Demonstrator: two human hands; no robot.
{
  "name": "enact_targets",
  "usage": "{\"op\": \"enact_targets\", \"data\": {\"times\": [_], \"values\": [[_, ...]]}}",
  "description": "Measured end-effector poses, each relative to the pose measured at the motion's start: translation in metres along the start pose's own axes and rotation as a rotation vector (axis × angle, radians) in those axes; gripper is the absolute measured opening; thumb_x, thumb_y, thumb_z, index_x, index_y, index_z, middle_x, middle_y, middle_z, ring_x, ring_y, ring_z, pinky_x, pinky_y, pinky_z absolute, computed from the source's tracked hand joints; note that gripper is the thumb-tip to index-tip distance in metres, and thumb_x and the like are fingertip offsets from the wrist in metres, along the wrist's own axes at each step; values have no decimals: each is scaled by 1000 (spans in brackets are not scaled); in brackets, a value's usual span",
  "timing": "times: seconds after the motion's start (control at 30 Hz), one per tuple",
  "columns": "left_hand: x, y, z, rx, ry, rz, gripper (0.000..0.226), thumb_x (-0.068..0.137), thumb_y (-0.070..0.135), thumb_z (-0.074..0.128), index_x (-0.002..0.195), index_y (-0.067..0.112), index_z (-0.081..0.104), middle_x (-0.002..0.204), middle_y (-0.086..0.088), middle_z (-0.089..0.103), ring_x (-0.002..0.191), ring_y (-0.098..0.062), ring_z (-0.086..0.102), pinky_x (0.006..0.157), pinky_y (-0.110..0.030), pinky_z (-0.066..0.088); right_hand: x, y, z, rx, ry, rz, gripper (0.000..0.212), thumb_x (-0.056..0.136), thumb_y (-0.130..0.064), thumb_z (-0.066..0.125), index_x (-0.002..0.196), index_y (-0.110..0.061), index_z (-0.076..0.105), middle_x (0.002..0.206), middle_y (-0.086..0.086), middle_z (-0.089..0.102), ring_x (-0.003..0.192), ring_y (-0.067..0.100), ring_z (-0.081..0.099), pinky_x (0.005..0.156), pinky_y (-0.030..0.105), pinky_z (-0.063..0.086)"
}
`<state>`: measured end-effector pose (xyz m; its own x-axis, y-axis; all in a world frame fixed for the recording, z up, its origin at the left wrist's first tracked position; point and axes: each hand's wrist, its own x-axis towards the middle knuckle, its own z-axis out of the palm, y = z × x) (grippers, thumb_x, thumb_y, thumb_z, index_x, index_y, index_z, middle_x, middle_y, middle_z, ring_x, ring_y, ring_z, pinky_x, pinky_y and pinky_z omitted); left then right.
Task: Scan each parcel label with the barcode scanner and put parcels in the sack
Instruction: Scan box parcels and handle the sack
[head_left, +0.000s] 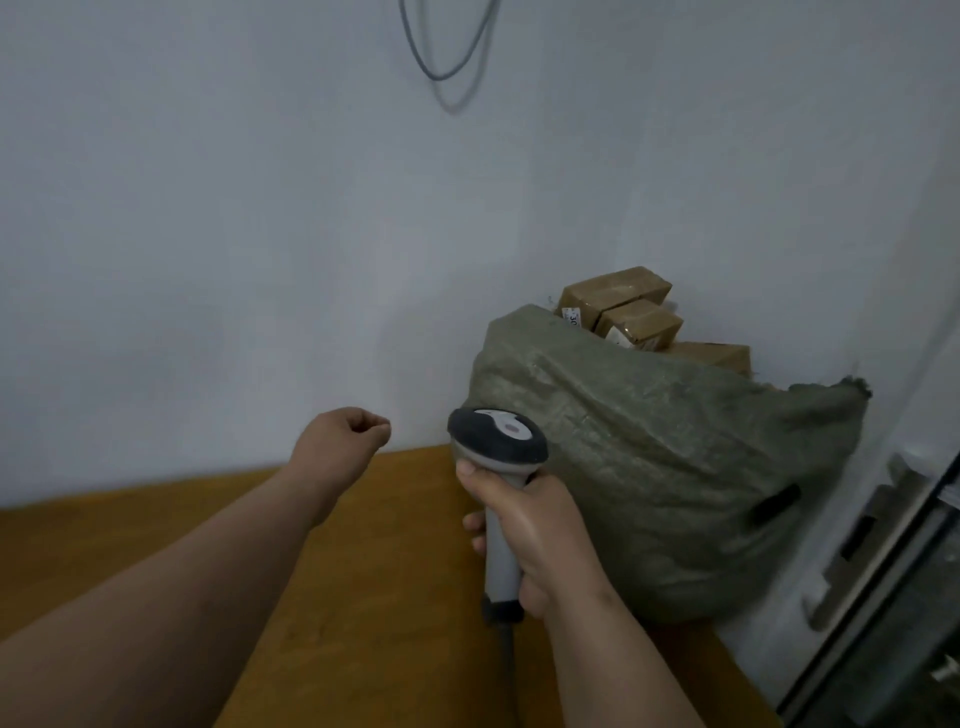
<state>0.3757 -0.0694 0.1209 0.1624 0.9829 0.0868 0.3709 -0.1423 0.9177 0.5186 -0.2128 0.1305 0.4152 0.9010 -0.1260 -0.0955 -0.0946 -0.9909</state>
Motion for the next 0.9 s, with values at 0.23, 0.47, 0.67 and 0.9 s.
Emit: {"op": "enact_targets", "data": {"times": [0.23,0.47,0.67,0.9], "values": [[-34,-52,-83,15,89,-104,13,98,27,61,101,16,68,96,-1,63,96,-22,59,80,-35,42,-30,20,71,-21,-70,72,25,80,-29,81,92,-13,65,70,5,62,63,17,59,57,29,51],[-44,-128,-174,20,126,-228,16,97,24,63,94,11,71,99,-14,69,100,-32,63,79,-33,42,-30,61,173,-60,-153,193,16,84,-10,72,96,-7,62,77,7,57,68,19,56,62,33,47],[-37,-204,-251,42,127,-337,18,97,22,62,97,6,72,100,-15,69,98,-32,62,79,-33,43,-12,121,269,-134,-152,268,20,84,-18,75,98,-9,64,81,8,64,72,21,62,70,37,54],[-26,-285,-279,33,64,-487,24,97,20,62,95,-2,67,87,-9,64,80,-22,54,70,-31,41,11,190,329,-231,-135,423,26,89,-29,72,106,-12,64,92,7,68,82,21,67,83,42,54]]}}
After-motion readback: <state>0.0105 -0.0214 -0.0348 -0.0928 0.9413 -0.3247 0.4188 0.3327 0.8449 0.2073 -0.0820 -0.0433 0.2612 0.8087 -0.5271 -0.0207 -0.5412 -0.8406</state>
